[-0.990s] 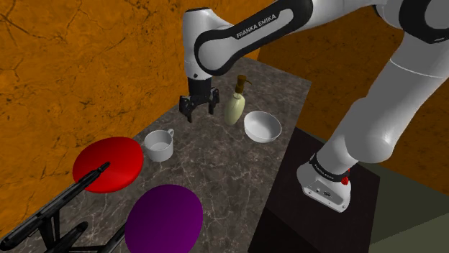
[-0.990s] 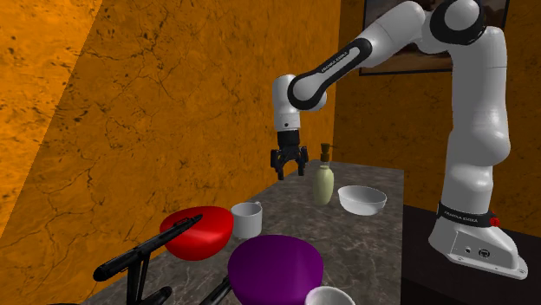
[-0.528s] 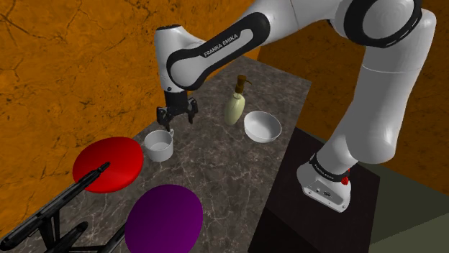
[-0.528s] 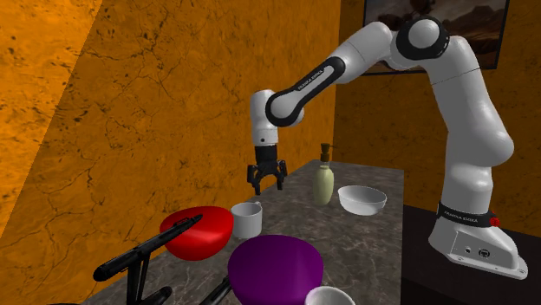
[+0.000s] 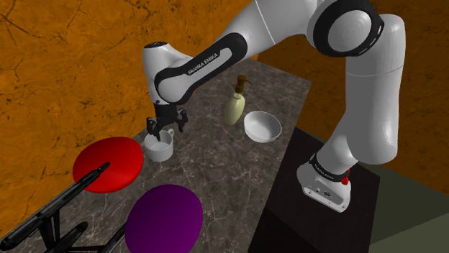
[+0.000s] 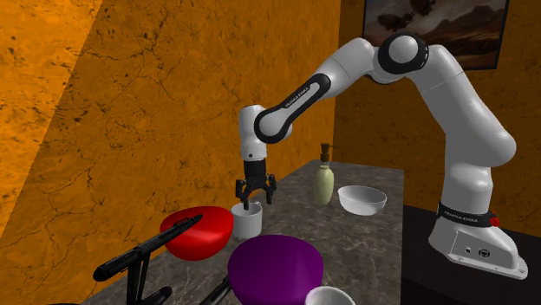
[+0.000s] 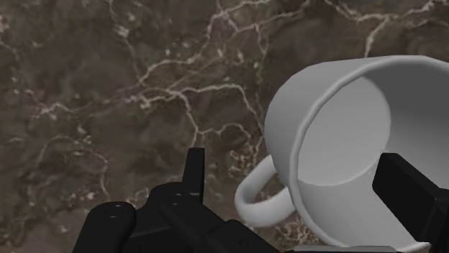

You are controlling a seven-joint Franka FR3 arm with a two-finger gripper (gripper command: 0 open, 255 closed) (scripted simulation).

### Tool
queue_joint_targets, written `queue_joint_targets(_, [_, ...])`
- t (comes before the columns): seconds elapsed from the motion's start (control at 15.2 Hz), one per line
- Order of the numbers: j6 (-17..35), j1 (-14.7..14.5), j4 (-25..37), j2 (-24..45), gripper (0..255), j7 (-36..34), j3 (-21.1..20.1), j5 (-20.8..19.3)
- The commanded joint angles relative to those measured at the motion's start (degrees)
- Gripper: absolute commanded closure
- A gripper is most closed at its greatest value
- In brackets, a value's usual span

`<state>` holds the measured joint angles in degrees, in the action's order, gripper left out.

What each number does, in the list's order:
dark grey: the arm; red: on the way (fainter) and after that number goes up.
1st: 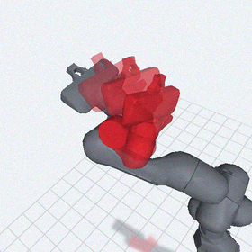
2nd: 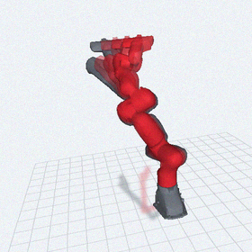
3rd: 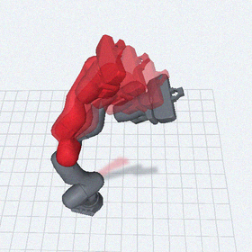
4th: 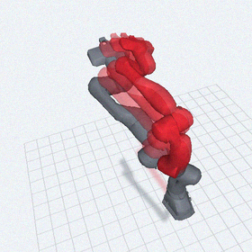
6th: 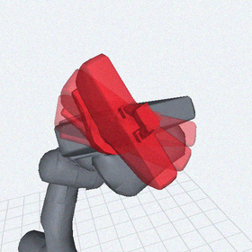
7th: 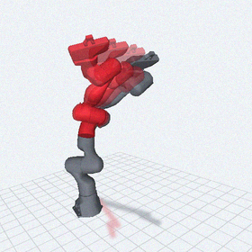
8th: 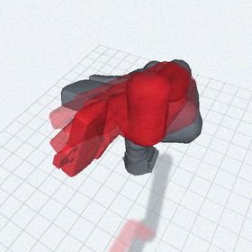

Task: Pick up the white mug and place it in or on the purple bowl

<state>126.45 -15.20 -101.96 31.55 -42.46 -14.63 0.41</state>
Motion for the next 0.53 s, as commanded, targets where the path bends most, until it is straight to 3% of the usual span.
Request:
queue_joint_targets(0.0, [1.17, -0.22, -0.24, 0.9, 0, -0.14, 0.1, -0.18])
queue_joint_targets(0.46, [2.13, -0.36, -0.53, 1.57, 0, -0.21, 0.18, -0.3])
